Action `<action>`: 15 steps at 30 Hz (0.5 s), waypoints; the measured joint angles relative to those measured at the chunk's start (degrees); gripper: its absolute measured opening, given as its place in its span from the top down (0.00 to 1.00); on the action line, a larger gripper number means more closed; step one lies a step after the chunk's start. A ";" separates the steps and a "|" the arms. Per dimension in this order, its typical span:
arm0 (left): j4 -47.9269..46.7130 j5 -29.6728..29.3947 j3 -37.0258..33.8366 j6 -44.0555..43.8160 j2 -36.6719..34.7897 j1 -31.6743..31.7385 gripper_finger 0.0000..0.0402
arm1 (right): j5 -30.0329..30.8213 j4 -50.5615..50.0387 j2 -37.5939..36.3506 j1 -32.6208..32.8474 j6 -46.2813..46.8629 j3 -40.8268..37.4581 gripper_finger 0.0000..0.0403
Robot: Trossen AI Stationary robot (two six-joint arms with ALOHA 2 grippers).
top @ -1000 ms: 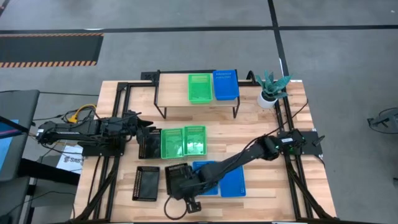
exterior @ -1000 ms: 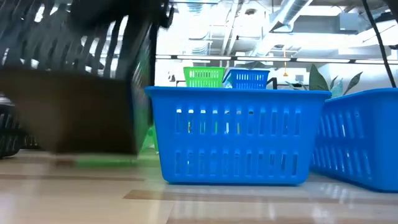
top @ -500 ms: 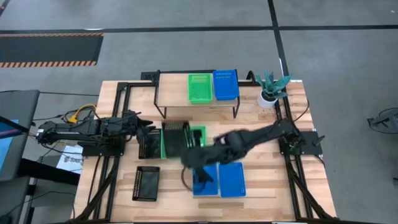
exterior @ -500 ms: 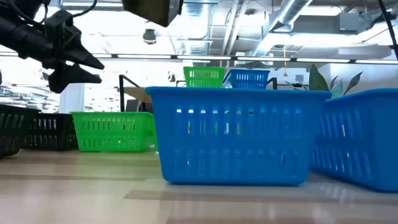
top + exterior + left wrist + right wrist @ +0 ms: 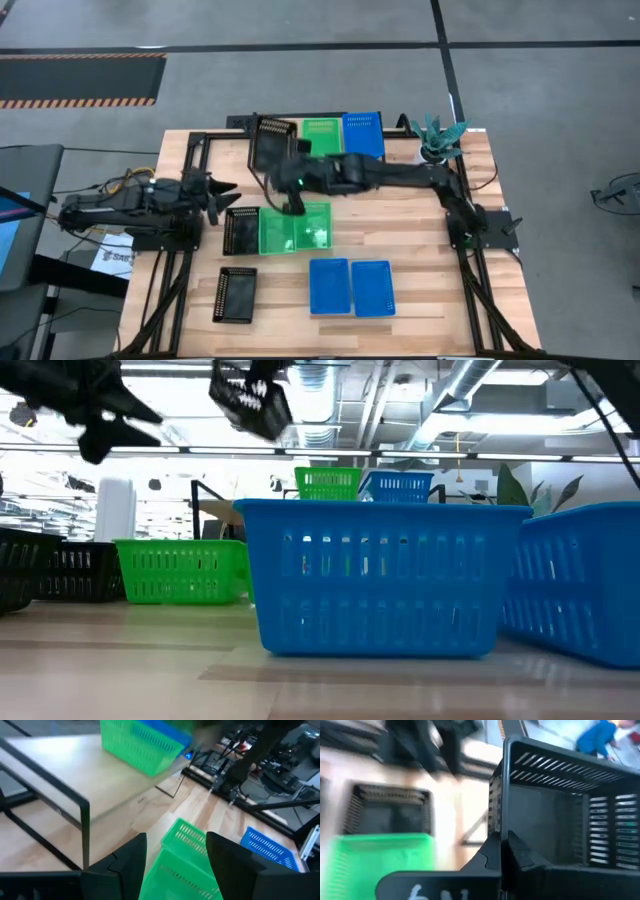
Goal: Stack baskets on shelf by color
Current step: Put the bottom right black bin on the shelf
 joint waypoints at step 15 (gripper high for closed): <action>-13.78 -1.75 15.36 3.94 -0.14 0.00 0.52 | -5.87 3.25 7.42 -11.38 -3.22 0.04 0.97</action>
